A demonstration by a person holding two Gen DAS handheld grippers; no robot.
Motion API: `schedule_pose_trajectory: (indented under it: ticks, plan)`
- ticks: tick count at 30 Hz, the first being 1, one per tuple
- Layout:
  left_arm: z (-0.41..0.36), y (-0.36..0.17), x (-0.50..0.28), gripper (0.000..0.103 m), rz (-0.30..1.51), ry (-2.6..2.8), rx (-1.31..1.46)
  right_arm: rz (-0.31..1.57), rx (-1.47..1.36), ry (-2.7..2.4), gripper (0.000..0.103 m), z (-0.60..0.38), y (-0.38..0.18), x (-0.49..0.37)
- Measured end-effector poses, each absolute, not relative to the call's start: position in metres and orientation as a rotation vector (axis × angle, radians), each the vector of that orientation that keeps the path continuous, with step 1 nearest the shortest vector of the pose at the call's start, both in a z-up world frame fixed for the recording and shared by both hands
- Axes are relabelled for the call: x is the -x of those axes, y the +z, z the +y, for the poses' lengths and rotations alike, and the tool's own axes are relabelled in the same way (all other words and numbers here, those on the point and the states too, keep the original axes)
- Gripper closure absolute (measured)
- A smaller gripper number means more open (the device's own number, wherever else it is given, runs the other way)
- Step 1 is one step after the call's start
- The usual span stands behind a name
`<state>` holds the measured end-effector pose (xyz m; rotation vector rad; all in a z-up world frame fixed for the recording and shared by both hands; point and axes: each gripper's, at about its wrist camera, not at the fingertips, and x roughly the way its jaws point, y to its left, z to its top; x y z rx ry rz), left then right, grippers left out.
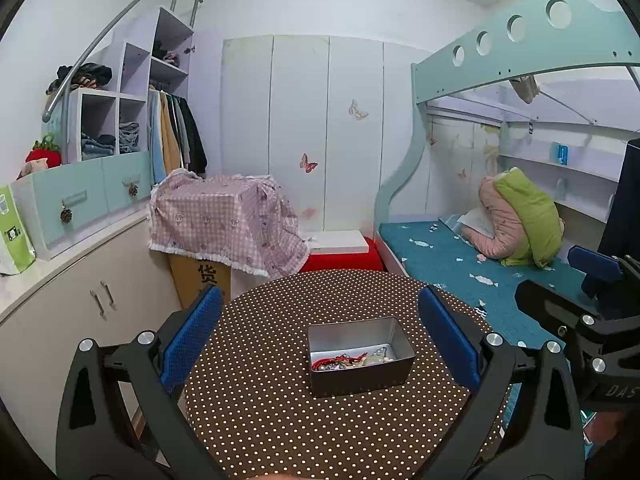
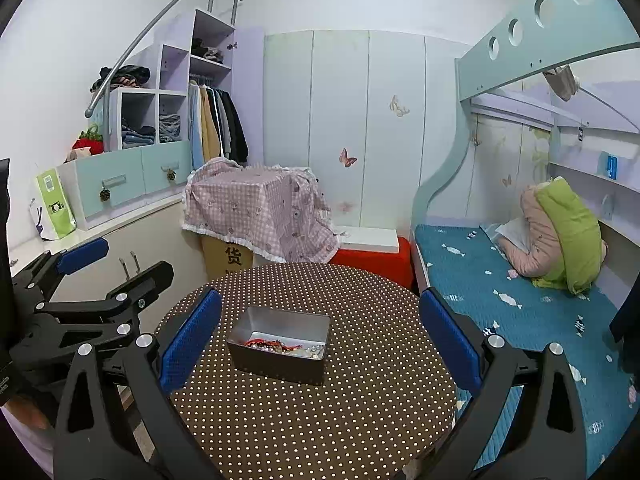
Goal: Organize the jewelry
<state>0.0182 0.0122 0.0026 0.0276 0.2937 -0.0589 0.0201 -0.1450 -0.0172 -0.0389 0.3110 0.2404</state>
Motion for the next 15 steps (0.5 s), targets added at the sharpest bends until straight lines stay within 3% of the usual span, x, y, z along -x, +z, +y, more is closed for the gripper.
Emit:
schedule_pose_trajectory:
  ticks: [15]
  plan:
    - [0.0096,0.0083,-0.0088,0.005,0.285,-0.056,-0.028,0.308,0.051,0.222,0.008,-0.1473,-0.0153,-0.0127]
